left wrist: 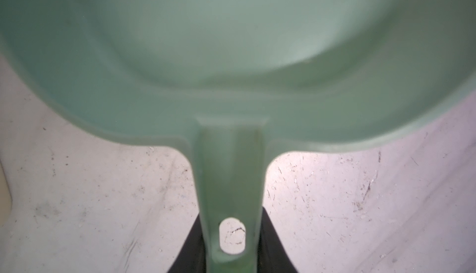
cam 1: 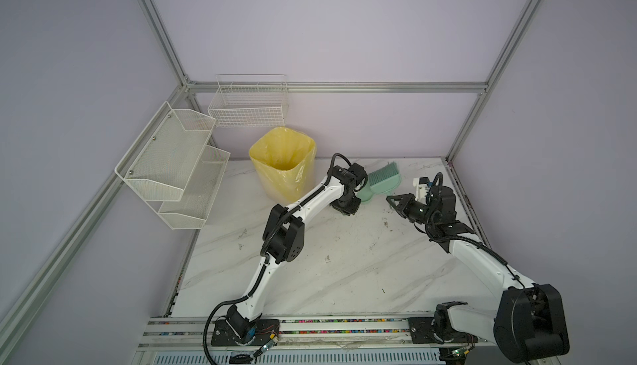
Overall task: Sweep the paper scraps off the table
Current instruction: 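Bring the empty dustpan down beside the bin with the left gripper while right brush approaches, then lay the brush onto the dustpan with the right gripper while left lowers dustpan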
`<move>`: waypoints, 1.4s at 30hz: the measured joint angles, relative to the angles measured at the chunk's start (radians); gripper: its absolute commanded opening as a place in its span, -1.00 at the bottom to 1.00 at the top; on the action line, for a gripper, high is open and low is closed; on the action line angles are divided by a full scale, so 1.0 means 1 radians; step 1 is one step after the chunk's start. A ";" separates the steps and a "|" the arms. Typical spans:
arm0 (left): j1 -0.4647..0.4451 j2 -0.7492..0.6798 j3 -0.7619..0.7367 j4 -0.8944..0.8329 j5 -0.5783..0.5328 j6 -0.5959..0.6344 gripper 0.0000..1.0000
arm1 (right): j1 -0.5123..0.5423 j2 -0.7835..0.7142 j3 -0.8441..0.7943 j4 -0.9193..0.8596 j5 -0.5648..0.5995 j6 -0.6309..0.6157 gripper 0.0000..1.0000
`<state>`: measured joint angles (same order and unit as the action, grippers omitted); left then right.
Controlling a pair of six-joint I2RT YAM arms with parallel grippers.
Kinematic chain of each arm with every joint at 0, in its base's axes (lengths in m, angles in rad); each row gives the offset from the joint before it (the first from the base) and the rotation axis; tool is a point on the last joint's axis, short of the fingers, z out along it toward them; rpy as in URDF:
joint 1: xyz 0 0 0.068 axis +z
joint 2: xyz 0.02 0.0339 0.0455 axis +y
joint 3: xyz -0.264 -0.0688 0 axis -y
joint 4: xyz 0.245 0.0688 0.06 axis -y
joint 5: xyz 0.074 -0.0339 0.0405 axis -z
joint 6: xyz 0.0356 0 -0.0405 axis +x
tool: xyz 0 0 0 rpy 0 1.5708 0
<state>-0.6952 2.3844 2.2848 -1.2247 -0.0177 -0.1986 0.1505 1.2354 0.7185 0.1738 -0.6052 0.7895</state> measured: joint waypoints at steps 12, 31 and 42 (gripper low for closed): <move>-0.015 0.079 0.014 0.034 -0.021 0.040 -1.00 | 0.000 0.115 -0.034 0.109 -0.036 0.045 -1.00; -0.039 0.108 0.016 0.058 -0.039 0.059 -0.63 | 0.000 0.315 -0.047 0.242 -0.093 0.065 -1.00; -0.039 0.108 0.016 0.063 -0.049 0.065 -0.25 | 0.001 0.478 -0.007 0.296 -0.143 0.065 -0.90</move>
<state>-0.7345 2.4928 2.3005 -1.1614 -0.0669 -0.1337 0.1516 1.7138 0.7116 0.4702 -0.7483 0.8547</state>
